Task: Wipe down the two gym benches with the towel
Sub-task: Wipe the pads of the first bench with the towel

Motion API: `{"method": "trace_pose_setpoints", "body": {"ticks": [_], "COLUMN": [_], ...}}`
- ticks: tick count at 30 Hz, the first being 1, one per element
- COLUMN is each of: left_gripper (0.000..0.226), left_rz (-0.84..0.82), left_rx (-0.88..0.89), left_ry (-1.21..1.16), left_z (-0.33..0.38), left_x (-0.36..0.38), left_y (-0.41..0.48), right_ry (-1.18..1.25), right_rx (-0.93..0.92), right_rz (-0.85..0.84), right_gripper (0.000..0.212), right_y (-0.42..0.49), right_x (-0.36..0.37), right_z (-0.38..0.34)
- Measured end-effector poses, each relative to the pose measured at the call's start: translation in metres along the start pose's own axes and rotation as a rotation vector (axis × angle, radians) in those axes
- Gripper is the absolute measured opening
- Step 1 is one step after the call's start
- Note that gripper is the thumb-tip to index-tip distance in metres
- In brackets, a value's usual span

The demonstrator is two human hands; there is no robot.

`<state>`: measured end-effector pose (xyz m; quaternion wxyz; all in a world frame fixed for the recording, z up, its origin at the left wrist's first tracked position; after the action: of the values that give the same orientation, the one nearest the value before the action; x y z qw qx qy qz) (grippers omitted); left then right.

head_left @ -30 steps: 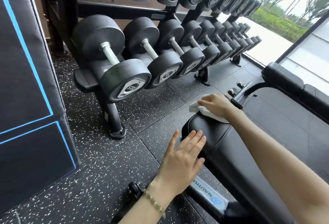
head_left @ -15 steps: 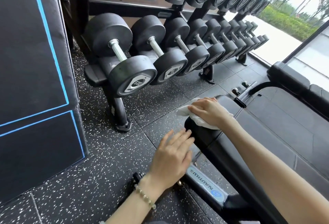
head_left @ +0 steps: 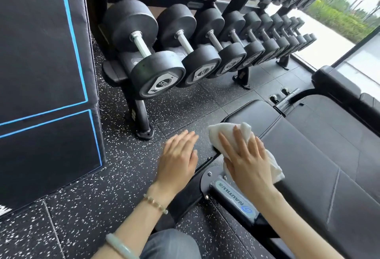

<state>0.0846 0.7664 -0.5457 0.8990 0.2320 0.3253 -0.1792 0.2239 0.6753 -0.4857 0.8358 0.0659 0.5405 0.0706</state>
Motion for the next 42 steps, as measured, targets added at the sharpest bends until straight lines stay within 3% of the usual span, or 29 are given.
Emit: {"method": "trace_pose_setpoints", "body": {"ticks": [2, 6, 11, 14, 21, 28, 33, 42], "left_gripper": [0.043, 0.044, 0.045, 0.046, 0.051, 0.051, 0.055, 0.074], "left_rz": [-0.028, -0.057, -0.072, -0.087, -0.091, -0.114, -0.145, -0.216], "left_rx": [0.018, 0.058, 0.098, 0.132, 0.162, 0.253, 0.34, 0.422], "left_ry": [0.022, 0.067, 0.033, 0.013, -0.027, -0.054, -0.026, 0.073], "left_z": [0.002, 0.005, 0.011, 0.018, 0.027, 0.028, 0.045, 0.053], "left_x": [0.003, 0.009, 0.015, 0.019, 0.023, 0.027, 0.029, 0.035], "left_y": [0.001, 0.005, 0.011, 0.016, 0.036, 0.036, 0.038, 0.032], "right_ry": [-0.073, -0.155, -0.165, -0.186, -0.193, -0.157, -0.17, -0.117], "right_rx": [0.045, 0.13, 0.09, 0.141, 0.276, 0.391, 0.525, 0.531], "right_rz": [-0.061, -0.197, -0.042, 0.01, -0.03, 0.006, -0.036, -0.067], "right_gripper": [0.084, 0.074, 0.086, 0.081, 0.065, 0.066, 0.069, 0.071], "right_y": [0.011, 0.051, -0.013, -0.05, 0.018, -0.045, -0.018, -0.088], "right_x": [0.007, 0.015, 0.004, -0.004, 0.011, -0.003, 0.0, -0.006], "right_z": [-0.005, -0.011, -0.006, 0.001, -0.004, 0.014, 0.013, 0.022]}}
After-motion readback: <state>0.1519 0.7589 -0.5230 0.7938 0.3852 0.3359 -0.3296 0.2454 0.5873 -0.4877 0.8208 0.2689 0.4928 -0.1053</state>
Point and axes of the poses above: each hand's wrist, its own y-axis towards the middle knuckle, its own x-axis out of the palm, z = x × y, the point moved 5 cm from there along y, towards the middle knuckle, and after that the axes turned 11 degrees about -x, right-handed, at the moved point
